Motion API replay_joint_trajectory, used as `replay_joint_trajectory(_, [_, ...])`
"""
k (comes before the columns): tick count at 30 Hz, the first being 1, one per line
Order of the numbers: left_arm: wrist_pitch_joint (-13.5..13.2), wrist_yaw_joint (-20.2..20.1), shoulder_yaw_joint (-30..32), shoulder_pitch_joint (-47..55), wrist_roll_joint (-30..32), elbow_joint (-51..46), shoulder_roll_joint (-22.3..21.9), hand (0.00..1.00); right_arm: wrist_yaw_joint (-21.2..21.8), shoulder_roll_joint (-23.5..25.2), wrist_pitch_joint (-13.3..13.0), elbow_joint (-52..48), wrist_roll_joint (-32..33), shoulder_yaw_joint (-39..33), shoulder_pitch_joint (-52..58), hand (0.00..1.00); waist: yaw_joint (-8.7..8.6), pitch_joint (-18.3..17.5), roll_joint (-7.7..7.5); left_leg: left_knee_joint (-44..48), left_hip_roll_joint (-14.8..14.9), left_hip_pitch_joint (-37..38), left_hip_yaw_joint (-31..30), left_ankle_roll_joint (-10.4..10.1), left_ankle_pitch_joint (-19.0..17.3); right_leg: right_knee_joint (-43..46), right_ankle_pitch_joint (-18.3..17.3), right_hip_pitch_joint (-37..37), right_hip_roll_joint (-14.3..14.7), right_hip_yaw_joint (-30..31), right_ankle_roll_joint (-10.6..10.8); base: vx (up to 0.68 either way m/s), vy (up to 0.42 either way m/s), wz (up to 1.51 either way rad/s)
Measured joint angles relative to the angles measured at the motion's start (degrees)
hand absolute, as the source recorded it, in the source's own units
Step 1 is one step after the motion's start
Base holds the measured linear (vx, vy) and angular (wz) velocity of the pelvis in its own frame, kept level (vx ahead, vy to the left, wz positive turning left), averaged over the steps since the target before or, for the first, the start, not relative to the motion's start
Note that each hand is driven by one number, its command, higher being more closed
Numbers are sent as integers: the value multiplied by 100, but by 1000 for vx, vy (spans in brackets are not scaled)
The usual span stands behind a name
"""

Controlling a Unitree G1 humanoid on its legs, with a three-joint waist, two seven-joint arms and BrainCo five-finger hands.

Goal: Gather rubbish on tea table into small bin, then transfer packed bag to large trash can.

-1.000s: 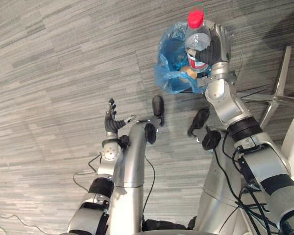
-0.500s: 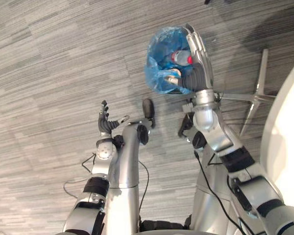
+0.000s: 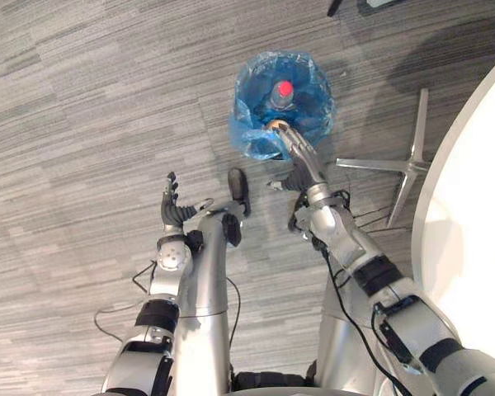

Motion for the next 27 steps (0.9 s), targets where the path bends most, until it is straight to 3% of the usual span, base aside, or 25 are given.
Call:
replay_joint_trajectory(9, [55,-184,-3,-329,-246,183,19,0,374,-29,87,404,467,192,-308,100,131,18,38,177,-95,-252,-154,3,9,285,-151,-194,-78,-28,3,-59,17,10])
replay_joint_trajectory(16, [80,-185,-2,-329,-239,298,-12,0,377,-45,-27,-362,1008,58,-60,100,118,10,30,181,-72,-78,-239,-39,37,242,-161,67,-66,-140,-13,-39,16,1])
replay_joint_trajectory(24, [334,-321,-186,177,-48,457,-348,0,459,34,-94,-2315,1741,-278,1356,100,41,-24,-1,-384,-88,1434,-214,-19,18,-416,-137,1647,12,-283,-35,-10,-5,3])
replay_joint_trajectory(27, [395,-437,-336,763,79,387,-316,0,636,310,-147,-2887,2005,-247,2281,100,-12,-218,-195,-873,-129,2317,-105,-53,40,-859,-113,2466,29,-309,-43,59,-67,2])
